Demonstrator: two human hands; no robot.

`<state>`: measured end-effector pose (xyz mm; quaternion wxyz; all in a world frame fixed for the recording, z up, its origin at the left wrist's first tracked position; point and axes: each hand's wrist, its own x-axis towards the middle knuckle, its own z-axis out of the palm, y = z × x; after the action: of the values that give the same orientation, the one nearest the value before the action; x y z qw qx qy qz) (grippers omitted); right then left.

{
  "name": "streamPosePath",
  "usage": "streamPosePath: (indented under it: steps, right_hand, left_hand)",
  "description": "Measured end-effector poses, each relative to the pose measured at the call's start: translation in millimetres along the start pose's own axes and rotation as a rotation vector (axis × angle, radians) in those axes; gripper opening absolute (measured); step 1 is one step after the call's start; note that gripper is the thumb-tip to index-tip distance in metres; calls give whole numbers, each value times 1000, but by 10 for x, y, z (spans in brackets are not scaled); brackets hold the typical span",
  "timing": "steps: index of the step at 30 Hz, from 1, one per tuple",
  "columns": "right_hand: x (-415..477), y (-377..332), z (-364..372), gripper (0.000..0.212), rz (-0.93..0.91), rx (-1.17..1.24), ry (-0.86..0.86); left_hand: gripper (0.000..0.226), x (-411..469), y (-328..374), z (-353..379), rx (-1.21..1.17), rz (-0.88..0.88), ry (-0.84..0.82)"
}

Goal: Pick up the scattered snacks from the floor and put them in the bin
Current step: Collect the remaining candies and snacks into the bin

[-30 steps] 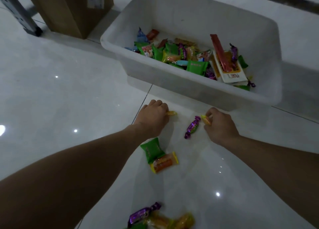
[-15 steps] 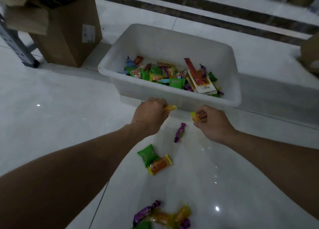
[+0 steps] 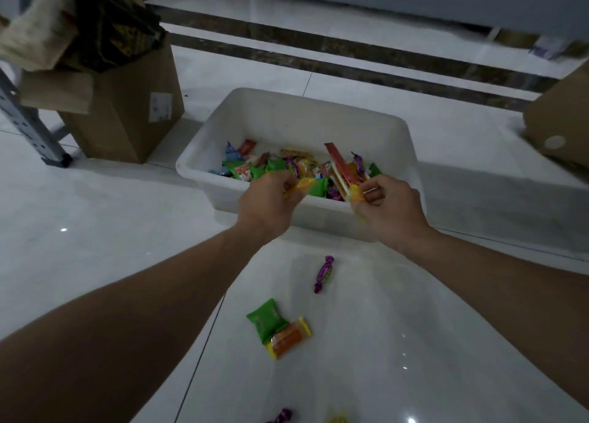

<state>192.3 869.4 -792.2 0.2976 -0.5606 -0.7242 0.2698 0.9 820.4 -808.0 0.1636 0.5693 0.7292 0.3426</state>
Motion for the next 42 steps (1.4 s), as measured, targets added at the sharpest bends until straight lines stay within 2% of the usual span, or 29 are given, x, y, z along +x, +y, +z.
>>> streamPosePath:
  steps: [7, 11, 19, 25, 33, 37, 42]
  right_hand:
    - [433, -41, 68, 20, 42, 72, 50]
    - [766, -16, 135, 20, 61, 94, 80]
    - [1265, -13, 435, 14, 35, 117, 88]
    - [1369, -47, 614, 21, 4, 56, 30]
    - [1092, -113, 493, 39, -93, -12, -5]
    - [701, -173, 303, 46, -156, -34, -83]
    - [218, -179, 250, 47, -158, 3, -140]
  left_hand:
    - [18, 569, 41, 60, -155, -145, 12]
    - [18, 872, -71, 165, -134, -179, 24]
    - [25, 1226, -326, 340, -28, -223, 186]
    - [29, 1048, -492, 275, -7, -163, 148]
    - [35, 751, -305, -33, -119, -157, 176]
    - [37, 330, -243, -108, -236, -211, 204]
    - [41, -240, -351, -172, -225, -301, 165]
